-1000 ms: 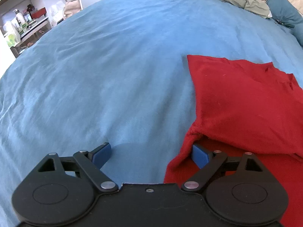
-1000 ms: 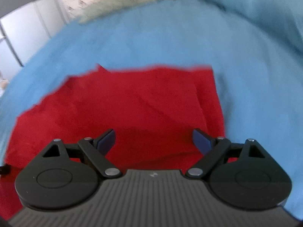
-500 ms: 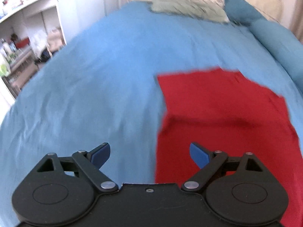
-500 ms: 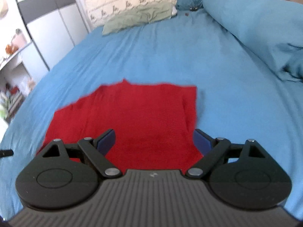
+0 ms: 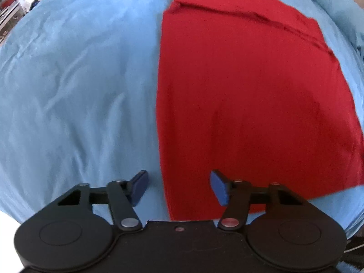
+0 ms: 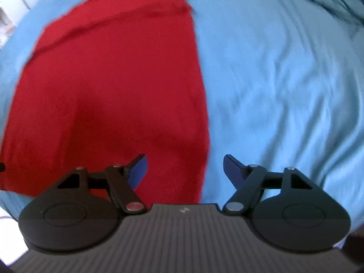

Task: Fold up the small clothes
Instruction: 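Move both tools to the sweater hem, then grasp the hem with the left tool while the right tool grasps the hem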

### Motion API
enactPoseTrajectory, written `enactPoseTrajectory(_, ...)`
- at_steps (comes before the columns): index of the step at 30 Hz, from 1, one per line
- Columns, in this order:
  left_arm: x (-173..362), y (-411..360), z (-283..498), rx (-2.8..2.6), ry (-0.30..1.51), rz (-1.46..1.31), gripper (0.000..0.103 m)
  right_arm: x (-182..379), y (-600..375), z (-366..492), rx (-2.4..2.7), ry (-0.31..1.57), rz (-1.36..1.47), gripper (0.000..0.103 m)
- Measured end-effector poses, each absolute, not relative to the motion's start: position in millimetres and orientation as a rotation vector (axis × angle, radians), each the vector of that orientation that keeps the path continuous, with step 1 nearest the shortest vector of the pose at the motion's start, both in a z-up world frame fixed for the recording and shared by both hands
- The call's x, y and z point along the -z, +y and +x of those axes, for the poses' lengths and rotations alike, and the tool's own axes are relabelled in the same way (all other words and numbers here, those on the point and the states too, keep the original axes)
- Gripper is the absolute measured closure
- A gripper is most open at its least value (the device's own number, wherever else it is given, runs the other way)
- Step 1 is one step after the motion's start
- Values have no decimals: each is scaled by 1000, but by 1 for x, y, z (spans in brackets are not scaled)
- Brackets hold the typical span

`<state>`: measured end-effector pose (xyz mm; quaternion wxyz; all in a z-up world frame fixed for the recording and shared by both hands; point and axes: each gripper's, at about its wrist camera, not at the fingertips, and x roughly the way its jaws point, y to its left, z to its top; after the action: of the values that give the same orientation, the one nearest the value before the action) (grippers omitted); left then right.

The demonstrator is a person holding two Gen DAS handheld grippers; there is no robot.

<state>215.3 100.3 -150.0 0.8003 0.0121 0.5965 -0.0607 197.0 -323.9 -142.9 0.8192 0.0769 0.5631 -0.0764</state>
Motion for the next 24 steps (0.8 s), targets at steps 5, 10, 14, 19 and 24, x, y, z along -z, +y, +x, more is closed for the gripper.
enactPoseTrajectory(5,149,102,206,154,1264,53,51,154,-323,176,196,1242,191,26)
enactPoseTrajectory(10,149,102,196,155,1291,38,74,162,-321,166,165,1266,212,40)
enactPoseTrajectory(14,155,95,189,177,1312,82,89,166,-318,165,167,1273,232,45)
enactPoseTrajectory(19,157,89,194,194,1330,88,98,170,-317,168,143,1278,242,67)
enactPoseTrajectory(24,148,90,201,187,1331,83,98,164,-318,166,116,1283,267,82)
